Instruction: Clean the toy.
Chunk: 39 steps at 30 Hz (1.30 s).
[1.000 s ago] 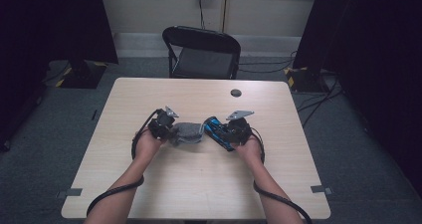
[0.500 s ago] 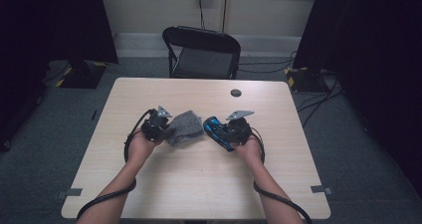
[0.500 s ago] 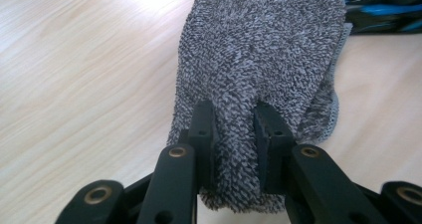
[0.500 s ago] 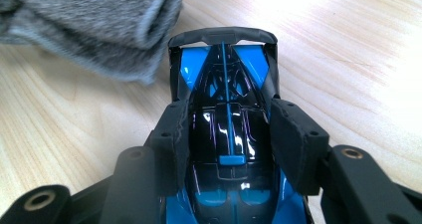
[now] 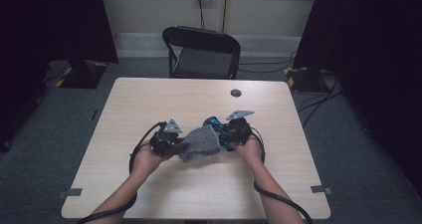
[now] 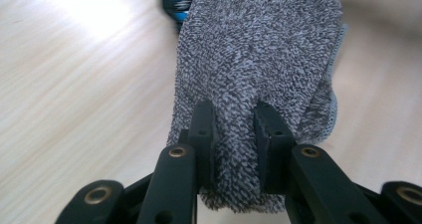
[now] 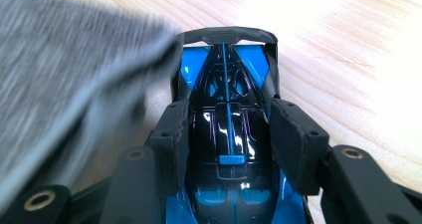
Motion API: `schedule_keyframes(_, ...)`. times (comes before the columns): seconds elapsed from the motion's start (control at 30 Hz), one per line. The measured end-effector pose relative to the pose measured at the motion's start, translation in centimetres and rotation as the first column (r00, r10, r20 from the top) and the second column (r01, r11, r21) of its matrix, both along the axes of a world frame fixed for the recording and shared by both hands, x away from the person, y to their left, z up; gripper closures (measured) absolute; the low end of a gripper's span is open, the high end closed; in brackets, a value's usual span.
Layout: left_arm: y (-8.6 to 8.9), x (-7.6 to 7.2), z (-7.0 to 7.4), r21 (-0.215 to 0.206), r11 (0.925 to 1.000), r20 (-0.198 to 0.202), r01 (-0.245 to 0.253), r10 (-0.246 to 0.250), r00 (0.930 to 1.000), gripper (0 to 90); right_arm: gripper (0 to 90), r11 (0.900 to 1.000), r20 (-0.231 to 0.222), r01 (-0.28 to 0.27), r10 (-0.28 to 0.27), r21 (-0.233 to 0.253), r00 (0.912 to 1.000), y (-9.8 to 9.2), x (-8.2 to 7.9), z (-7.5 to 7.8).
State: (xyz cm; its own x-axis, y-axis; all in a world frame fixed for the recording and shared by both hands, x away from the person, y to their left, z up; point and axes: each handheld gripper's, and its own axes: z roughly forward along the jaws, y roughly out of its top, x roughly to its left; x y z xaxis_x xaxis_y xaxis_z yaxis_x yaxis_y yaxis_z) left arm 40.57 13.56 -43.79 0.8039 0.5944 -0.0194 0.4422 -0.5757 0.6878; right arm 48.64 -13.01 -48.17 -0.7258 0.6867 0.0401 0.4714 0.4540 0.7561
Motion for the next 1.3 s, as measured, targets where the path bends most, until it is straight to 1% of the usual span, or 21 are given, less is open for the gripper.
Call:
schedule_keyframes(0.17,-1.6,-1.7,-0.8,0.0,0.9971,-0.03,0.076,-0.076,0.9967,73.3,50.9,1.0,-0.015,-0.007,0.007,-0.007,0.9999,0.0,0.2,0.1)
schedule_keyframes(0.3,-2.9,-2.8,-1.1,-0.014,0.9921,-0.034,0.124,-0.125,0.9916,73.4,50.9,1.0,-0.014,-0.007,0.007,-0.006,0.9999,0.0,0.2,0.1)
schedule_keyframes(0.37,-3.7,-3.2,-1.2,-0.016,0.984,-0.042,0.177,-0.178,0.9832,73.4,50.8,1.0,-0.014,-0.008,0.008,-0.005,0.9999,0.0,0.2,0.1)
schedule_keyframes(0.43,-4.3,-3.6,-1.2,-0.038,0.9784,-0.053,0.203,-0.205,0.9774,73.5,50.9,1.0,-0.016,-0.013,0.012,-0.01,0.9998,0.0,0.3,0.2)
schedule_keyframes(0.53,-5.5,-4.2,-1.3,-0.028,0.9689,-0.046,0.246,-0.247,0.9679,73.5,50.9,1.0,-0.019,-0.019,0.019,-0.016,0.9996,0.0,0.3,0.2)
schedule_keyframes(0.57,-5.9,-4.3,-1.3,-0.022,0.9632,-0.051,0.268,-0.269,0.9619,73.5,50.9,1.0,-0.019,-0.02,0.02,-0.017,0.9996,0.0,0.3,0.2)
schedule_keyframes(0.63,-6.4,-4.2,-1.6,-0.026,0.9593,-0.064,0.281,-0.282,0.9572,73.5,50.9,1.0,-0.021,-0.021,0.02,-0.018,0.9996,0.0,0.4,0.3)
schedule_keyframes(0.67,-6.8,-4.1,-1.7,-0.03,0.955,-0.065,0.295,-0.296,0.9529,73.5,50.9,1.0,-0.021,-0.021,0.021,-0.019,0.9996,0.0,0.4,0.3)
schedule_keyframes(0.7,-7.1,-4.1,-1.9,-0.028,0.9542,-0.069,0.298,-0.299,0.9518,73.5,50.9,1.0,-0.021,-0.021,0.021,-0.018,0.9996,0.0,0.4,0.3)
schedule_keyframes(0.73,-7.5,-3.9,-2.0,-0.021,0.9473,-0.074,0.32,-0.32,0.9445,73.5,50.8,1.0,-0.02,-0.021,0.021,-0.018,0.9996,0.0,0.4,0.3)
schedule_keyframes(0.77,-7.9,-3.9,-2.3,-0.026,0.9526,-0.068,0.303,-0.304,0.9502,73.5,50.9,1.0,-0.019,-0.021,0.021,-0.017,0.9996,0.0,0.4,0.2)
schedule_keyframes(0.8,-8.0,-3.6,-2.4,-0.008,0.9528,-0.074,0.303,-0.303,0.9501,73.5,50.9,1.0,-0.016,-0.021,0.021,-0.014,0.9997,0.0,0.4,0.2)
schedule_keyframes(0.87,-8.4,-3.0,-2.7,-0.005,0.9556,-0.083,0.295,-0.294,0.9522,73.5,50.9,1.0,-0.014,-0.021,0.021,-0.013,0.9997,0.0,0.3,0.2)
schedule_keyframes(0.9,-8.5,-2.6,-2.9,-0.01,0.9635,-0.083,0.268,-0.268,0.96,73.4,50.9,1.0,-0.013,-0.022,0.022,-0.014,0.9997,0.0,0.3,0.2)
schedule_keyframes(0.93,-8.4,-2.0,-3.0,0.01,0.9667,-0.084,0.256,-0.254,0.9636,73.4,50.9,1.0,-0.013,-0.021,0.021,-0.015,0.9997,0.0,0.3,0.2)
schedule_keyframes(0.97,-8.3,-1.7,-3.0,0.009,0.9709,-0.082,0.239,-0.238,0.9678,73.4,50.9,1.0,-0.014,-0.02,0.02,-0.016,0.9997,0.0,0.3,0.2)
schedule_keyframes(1.0,-8.2,-1.3,-3.0,0.034,0.9728,-0.071,0.229,-0.226,0.9714,73.4,50.9,1.0,-0.014,-0.02,0.02,-0.017,0.9997,0.0,0.3,0.2)
schedule_keyframes(1.1,-7.8,-0.2,-2.9,0.045,0.984,-0.066,0.172,-0.169,0.9834,73.3,50.9,1.0,-0.011,-0.021,0.021,-0.015,0.9997,0.0,0.3,0.2)
schedule_keyframes(1.2,-7.4,0.7,-2.9,0.054,0.9897,-0.048,0.133,-0.13,0.9903,73.1,50.9,1.0,-0.01,-0.021,0.021,-0.014,0.9997,0.0,0.3,0.2)
schedule_keyframes(1.23,-7.2,0.9,-2.9,0.063,0.9895,-0.044,0.13,-0.127,0.9909,73.2,50.9,1.0,-0.01,-0.021,0.021,-0.014,0.9997,0.0,0.3,0.2)
schedule_keyframes(1.3,-6.9,1.3,-2.9,0.056,0.9922,-0.043,0.111,-0.109,0.9931,73.2,50.9,1.0,-0.01,-0.021,0.021,-0.013,0.9997,0.0,0.3,0.2)
